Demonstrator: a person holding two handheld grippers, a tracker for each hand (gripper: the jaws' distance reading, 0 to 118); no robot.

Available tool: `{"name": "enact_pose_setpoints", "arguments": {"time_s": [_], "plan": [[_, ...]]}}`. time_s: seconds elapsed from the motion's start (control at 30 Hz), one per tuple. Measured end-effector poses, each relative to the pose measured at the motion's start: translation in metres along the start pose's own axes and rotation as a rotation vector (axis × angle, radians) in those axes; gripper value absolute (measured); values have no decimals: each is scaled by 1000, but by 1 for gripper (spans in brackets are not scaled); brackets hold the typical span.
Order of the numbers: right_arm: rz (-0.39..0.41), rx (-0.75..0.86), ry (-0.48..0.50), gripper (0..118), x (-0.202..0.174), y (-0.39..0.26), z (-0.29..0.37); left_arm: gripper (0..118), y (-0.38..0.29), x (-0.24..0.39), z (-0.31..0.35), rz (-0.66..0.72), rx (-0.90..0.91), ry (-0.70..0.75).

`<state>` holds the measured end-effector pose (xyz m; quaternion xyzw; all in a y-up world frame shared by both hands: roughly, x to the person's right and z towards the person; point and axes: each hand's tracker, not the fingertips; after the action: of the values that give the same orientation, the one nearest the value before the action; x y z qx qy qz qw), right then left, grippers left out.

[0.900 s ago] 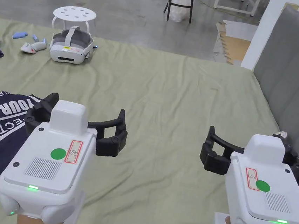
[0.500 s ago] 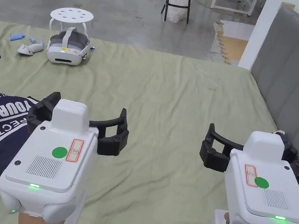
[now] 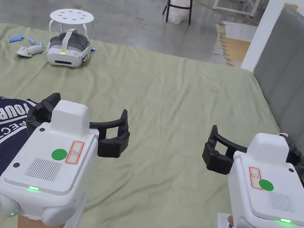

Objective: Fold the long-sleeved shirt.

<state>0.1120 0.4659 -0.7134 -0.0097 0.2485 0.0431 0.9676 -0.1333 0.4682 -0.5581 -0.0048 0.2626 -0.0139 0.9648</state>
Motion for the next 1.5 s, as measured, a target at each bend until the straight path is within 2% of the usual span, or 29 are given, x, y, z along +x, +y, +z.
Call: {"name": "enact_pose_setpoints", "arguments": {"time_s": [0.77, 0.87, 0.9, 0.93, 0.97, 1.0, 1.03, 1.07, 1.13, 1.23, 1.37, 1.5], "plan": [[0, 0, -7, 118, 2, 0, 2, 111, -4, -4, 2, 35, 9, 3], [-1, -5, -17, 118, 2, 1, 3, 107, -5, -5, 4, 37, 14, 4], [-7, -12, -16, 109, 2, 2, 4, 89, -5, -6, 6, 37, 19, 4], [-12, -18, -20, 84, 2, 2, 4, 56, -4, -7, 8, 39, 26, 1], [-11, -18, -40, 44, 1, 2, 3, 14, -4, -7, 7, 32, 22, 5], [-2, -23, -71, 0, 0, 2, 1, 8, -4, -7, 4, 13, 0, 23], [13, -35, -105, 0, -2, 0, 0, 7, -7, -8, 2, -23, -17, 80], [25, -38, -115, 0, -2, -3, -2, 7, -10, -8, 2, -4, -8, 62], [-16, -64, -50, 0, 0, -8, -3, 7, -12, -15, 2, 22, -10, 47], [0, -57, -58, 0, -16, -8, -9, 7, -12, -30, 4, 17, 4, 94], [-13, -27, 103, 0, -73, 2, -17, 7, -4, -69, 22, 3, 11, 210], [-27, 2, 298, 0, -151, 13, -19, 7, -5, -120, 53, 1, -5, 356]]}}
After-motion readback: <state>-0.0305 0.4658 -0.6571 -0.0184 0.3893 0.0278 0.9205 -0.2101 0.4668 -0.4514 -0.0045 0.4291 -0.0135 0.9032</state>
